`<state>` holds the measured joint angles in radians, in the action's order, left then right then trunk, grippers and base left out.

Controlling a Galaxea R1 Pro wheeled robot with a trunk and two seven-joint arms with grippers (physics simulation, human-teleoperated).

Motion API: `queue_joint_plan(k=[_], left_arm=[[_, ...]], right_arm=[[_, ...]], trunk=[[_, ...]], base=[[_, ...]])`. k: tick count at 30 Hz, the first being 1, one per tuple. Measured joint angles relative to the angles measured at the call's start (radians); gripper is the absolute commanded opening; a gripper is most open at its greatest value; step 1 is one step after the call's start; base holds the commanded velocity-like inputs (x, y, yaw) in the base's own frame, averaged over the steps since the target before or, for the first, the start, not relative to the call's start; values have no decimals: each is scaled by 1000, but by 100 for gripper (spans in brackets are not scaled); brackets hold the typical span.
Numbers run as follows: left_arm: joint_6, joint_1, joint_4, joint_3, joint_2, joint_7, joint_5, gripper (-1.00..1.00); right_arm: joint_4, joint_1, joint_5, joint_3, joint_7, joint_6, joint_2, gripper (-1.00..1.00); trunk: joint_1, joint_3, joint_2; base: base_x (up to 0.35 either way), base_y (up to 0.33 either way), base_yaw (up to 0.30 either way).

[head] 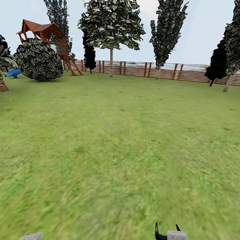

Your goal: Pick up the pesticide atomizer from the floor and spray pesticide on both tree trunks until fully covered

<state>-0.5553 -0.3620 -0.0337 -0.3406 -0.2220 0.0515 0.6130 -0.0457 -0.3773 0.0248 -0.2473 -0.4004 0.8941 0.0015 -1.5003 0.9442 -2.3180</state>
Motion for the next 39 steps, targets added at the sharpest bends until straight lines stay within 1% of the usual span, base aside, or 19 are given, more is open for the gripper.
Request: queue_joint_plan(k=[9,39], left_arm=[[1,0,0,0,-2,-1,1,-100],[-4,2,0,0,-4,-1,1,-100]], right_arm=[[20,5,-2,0,-2,0,1,100],[20,17,-2,0,-2,-3,1,100]], trunk=[[0,0,0],[0,0,0]], base=[[339,79,0],[339,1,0]])
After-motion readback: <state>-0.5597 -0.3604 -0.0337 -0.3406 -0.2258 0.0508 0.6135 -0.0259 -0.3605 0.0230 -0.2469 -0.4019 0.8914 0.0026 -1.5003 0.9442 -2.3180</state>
